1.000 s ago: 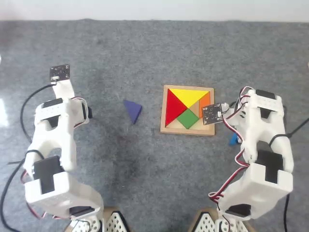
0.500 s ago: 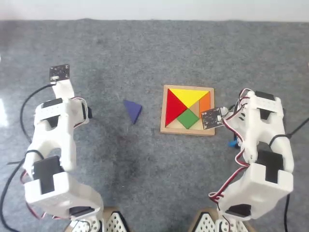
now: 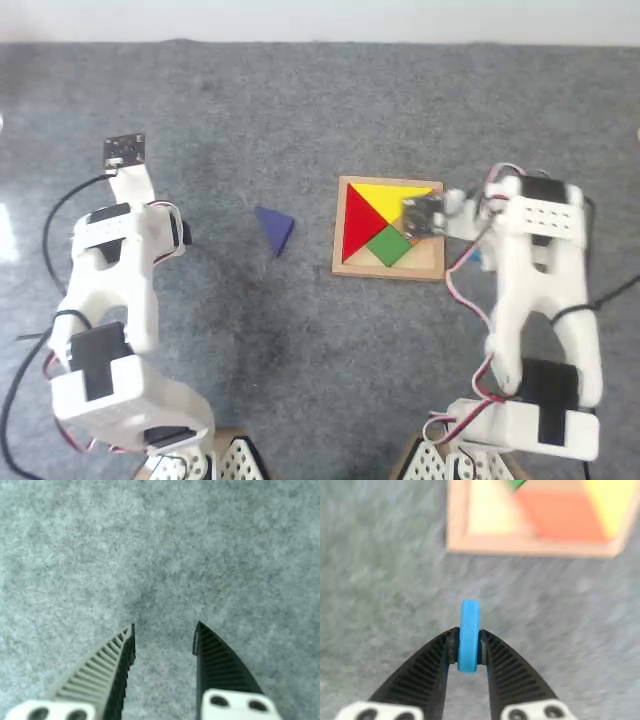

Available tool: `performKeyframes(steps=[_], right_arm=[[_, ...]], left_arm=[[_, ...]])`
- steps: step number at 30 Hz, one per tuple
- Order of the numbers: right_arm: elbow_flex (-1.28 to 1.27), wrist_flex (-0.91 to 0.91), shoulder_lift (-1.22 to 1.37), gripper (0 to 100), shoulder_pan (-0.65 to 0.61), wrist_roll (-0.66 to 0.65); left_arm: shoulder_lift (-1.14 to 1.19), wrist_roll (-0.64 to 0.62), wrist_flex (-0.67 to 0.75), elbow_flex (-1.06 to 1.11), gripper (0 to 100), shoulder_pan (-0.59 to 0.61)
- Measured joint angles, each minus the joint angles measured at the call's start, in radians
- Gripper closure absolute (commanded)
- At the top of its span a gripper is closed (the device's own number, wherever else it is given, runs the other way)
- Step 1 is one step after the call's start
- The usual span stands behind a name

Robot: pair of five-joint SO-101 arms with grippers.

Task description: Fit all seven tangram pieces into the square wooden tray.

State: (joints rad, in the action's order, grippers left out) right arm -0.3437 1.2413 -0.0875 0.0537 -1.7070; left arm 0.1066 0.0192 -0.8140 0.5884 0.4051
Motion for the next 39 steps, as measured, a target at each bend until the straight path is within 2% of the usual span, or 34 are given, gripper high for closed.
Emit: performKeyframes(steps=[5, 10, 18, 27, 39], right_arm=[[0.138, 0.077, 0.054, 99.0, -0.21, 0.141], [0.307, 0.086, 0.284, 99.0, -0.385, 0.339], [0.477, 0.089, 0.539, 99.0, -0.431, 0.456], [0.489, 0.114, 0.539, 99.0, -0.539, 0.491], [0.489, 0.19, 0.539, 99.0, -0.545, 0.494]], left_arm=[[0.0, 0.002, 0.0, 0.003, 81, -0.009], [0.0, 0.002, 0.0, 0.003, 81, -0.008], [0.0, 0.002, 0.0, 0.003, 81, -0.008], [0.0, 0.002, 0.0, 0.003, 81, -0.008], [0.0, 0.002, 0.0, 0.003, 81, -0.008]])
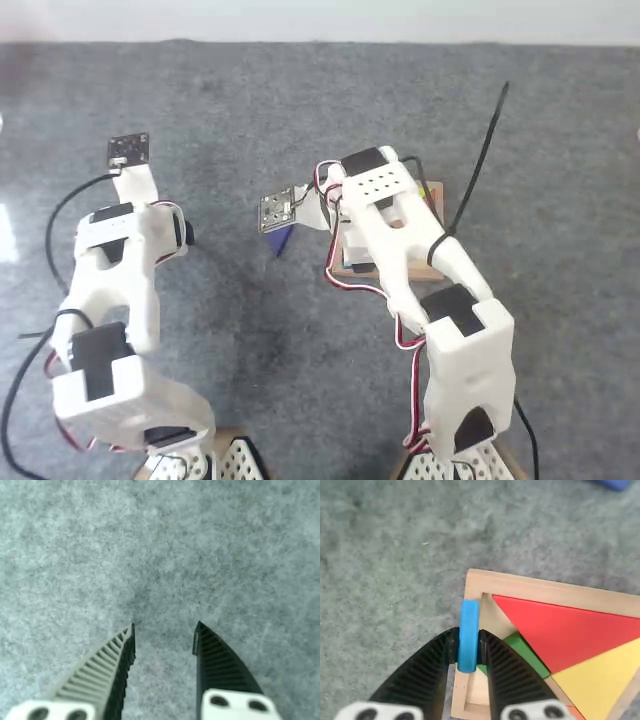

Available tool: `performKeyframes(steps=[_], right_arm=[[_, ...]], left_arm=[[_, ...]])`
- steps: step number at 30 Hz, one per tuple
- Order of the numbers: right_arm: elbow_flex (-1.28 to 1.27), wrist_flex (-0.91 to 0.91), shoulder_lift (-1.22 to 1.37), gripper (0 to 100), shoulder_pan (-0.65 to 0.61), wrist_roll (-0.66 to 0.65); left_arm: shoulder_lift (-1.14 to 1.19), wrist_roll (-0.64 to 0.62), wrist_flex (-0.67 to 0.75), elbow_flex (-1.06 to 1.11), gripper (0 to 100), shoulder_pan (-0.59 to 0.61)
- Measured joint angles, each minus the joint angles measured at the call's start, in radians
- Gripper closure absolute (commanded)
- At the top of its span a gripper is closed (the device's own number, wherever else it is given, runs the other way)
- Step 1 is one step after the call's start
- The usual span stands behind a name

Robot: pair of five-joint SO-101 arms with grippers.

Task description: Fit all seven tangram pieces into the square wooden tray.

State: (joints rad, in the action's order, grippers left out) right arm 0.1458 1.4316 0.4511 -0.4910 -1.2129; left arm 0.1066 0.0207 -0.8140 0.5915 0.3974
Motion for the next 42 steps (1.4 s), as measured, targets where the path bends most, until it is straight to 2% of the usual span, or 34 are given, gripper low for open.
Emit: performKeyframes(steps=[12, 19, 36, 39, 42], right_arm=[[0.0, 0.0, 0.0, 98.7, -0.003, 0.0], [0.029, 0.002, 0.068, 86.1, -0.011, 0.0], [0.137, 0.021, 0.071, 85.8, -0.006, 0.006], [0.184, 0.017, 0.071, 85.8, -0.008, 0.086], [0.216, -0.069, 0.071, 85.8, -0.04, 0.267]], left_arm=[[0.0, 0.0, 0.0, 0.0, 81, 0.0], [0.0, 0.0, 0.0, 0.0, 81, 0.0], [0.0, 0.0, 0.0, 0.0, 81, 0.0], [0.0, 0.0, 0.0, 0.0, 81, 0.0], [0.0, 0.0, 0.0, 0.0, 81, 0.0]])
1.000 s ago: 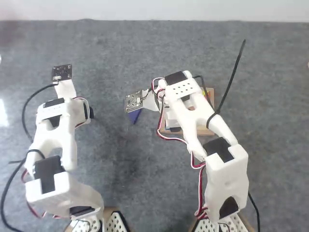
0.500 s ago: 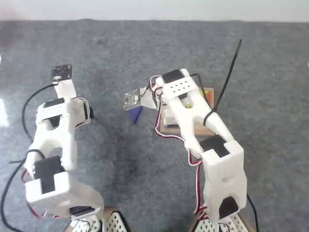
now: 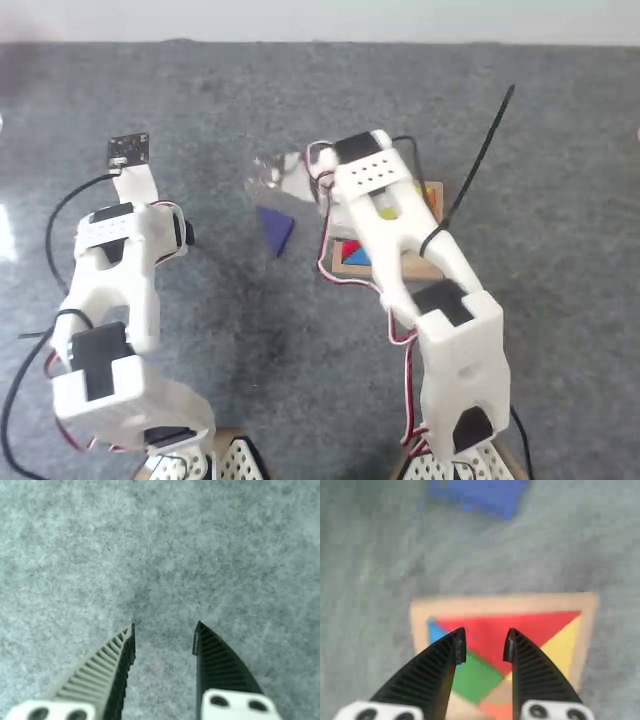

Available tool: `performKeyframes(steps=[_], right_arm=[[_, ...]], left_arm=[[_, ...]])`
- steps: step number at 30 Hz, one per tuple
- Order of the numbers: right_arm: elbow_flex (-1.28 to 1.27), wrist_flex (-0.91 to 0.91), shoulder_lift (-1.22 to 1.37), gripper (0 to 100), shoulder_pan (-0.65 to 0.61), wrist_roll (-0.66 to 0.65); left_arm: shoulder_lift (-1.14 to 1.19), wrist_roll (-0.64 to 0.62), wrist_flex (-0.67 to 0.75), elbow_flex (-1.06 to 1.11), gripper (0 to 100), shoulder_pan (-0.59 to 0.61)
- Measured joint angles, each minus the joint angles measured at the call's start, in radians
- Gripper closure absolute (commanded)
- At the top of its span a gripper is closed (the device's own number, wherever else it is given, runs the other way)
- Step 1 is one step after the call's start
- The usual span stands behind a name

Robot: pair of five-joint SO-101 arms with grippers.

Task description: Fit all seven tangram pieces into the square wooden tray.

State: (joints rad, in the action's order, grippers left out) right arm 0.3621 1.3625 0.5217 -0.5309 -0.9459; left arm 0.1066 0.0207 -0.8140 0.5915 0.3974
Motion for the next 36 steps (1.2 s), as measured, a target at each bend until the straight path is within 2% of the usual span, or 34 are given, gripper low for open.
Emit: performKeyframes(steps=[4, 7, 10, 13, 17, 22, 24, 30, 33, 36], right_arm=[[0.012, -0.115, 0.063, 85.7, -0.058, 0.313], [0.014, -0.183, 0.098, 85.8, -0.08, 0.468], [0.055, -0.163, 0.103, 85.9, -0.072, 0.603], [0.114, -0.063, 0.063, 86.0, -0.008, 0.704], [0.121, 0.054, -0.106, 89.5, 0.146, 0.733], [-0.049, 0.037, -0.356, 97.1, 0.367, 0.735], [-0.203, -0.026, -0.451, 95.4, 0.427, 0.72], [-0.844, -0.354, -0.746, 80.4, 0.54, 0.644], [-1.143, -0.489, -0.879, 80.3, 0.601, 0.611], [-1.324, -0.562, -0.967, 81.1, 0.628, 0.585]], left_arm=[[0.0, 0.0, 0.0, 0.0, 81, 0.0], [0.0, 0.0, 0.0, 0.0, 81, 0.0], [0.0, 0.0, 0.0, 0.0, 81, 0.0], [0.0, 0.002, 0.0, -0.008, 81, 0.017], [0.0, -0.002, -0.08, -0.107, 80, -0.029], [0.0, -0.041, -0.37, -0.365, 75, -0.173], [0.0, -0.089, -0.43, -0.431, 75, -0.245], [0.069, -0.241, -0.445, -0.47, 75, -0.482], [0.176, -0.315, -0.445, -0.494, 75, -0.509], [0.279, -0.39, -0.445, -0.545, 75, -0.512]])
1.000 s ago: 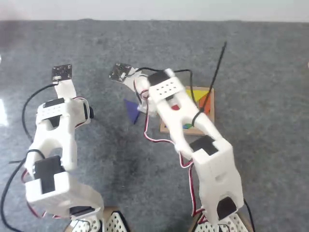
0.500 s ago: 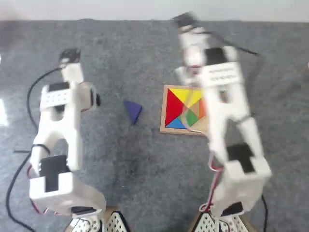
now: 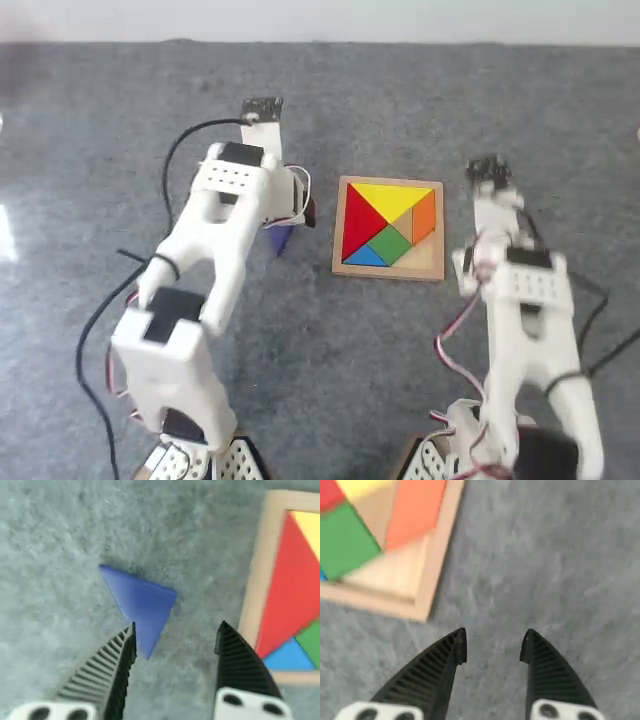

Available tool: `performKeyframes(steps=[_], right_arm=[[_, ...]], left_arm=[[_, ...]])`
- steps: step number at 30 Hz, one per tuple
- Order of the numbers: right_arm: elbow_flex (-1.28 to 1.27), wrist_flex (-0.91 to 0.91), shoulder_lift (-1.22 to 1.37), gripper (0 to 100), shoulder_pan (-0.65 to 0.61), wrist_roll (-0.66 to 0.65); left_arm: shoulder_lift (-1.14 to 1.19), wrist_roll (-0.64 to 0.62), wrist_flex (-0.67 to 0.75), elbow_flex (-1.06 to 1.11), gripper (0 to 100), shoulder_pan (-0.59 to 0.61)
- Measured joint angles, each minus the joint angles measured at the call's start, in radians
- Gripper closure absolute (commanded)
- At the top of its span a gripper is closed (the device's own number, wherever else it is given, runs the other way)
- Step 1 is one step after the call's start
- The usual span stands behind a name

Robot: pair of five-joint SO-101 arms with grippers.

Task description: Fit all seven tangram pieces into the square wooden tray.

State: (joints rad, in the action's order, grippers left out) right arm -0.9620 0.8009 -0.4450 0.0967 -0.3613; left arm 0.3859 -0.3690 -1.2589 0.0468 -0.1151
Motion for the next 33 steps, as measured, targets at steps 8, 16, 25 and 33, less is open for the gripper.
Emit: performKeyframes(steps=[8, 16, 25, 33], right_arm=[[-0.068, -0.031, -0.04, 81.1, -0.003, -0.009], [-0.063, -0.071, -0.06, 80.9, -0.031, -0.009], [0.35, 0.201, 0.038, 80.8, -0.324, -0.003], [0.928, 0.227, 0.549, 77.6, -0.66, 0.161]], left_arm=[[0.035, -0.068, -0.009, -0.031, 75, 0.005], [0.02, -0.068, -0.012, -0.034, 75, 0.189], [0.035, 0.249, 0.008, -0.026, 75, 0.706], [0.129, 0.373, 0.143, 0.051, 75, 0.872]])
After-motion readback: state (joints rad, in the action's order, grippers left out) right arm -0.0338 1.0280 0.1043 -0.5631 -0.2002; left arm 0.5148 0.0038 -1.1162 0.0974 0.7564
